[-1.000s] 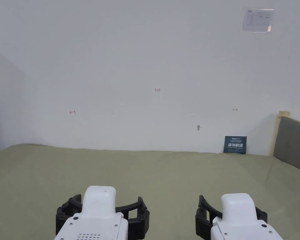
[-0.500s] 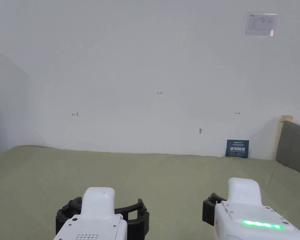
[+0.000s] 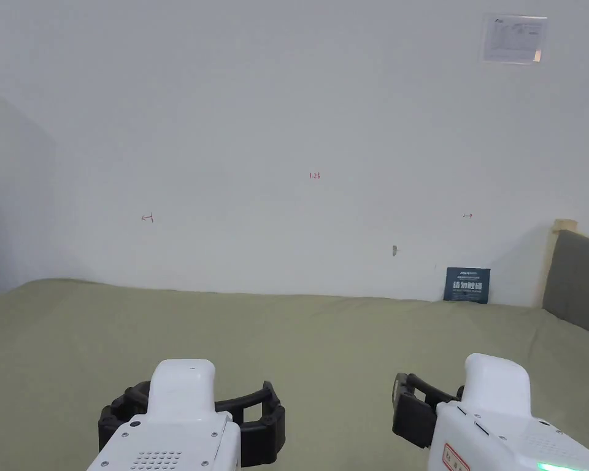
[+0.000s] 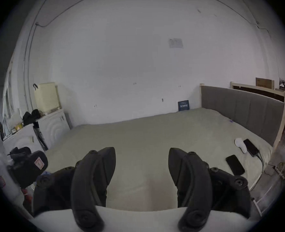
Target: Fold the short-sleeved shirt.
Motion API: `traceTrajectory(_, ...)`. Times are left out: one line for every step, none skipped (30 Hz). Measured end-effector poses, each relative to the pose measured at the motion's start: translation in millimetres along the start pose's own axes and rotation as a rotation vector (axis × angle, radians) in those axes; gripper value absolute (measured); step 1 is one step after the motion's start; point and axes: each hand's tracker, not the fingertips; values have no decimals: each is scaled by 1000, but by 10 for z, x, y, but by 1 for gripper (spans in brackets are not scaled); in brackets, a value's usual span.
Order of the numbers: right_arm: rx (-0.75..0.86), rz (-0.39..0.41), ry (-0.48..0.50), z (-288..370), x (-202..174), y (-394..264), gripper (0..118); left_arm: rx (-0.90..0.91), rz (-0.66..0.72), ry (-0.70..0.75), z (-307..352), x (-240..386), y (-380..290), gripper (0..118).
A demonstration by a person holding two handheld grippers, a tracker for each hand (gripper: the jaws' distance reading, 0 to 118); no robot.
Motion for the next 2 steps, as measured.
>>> traceTrajectory(0,10,-3,-8,-5,9,71,-1,-2,7,-14,1,-11,118)
traceTrajectory(4,22,-17,-12,-14,15,71,1,-2,9,-16,-3,-19,118)
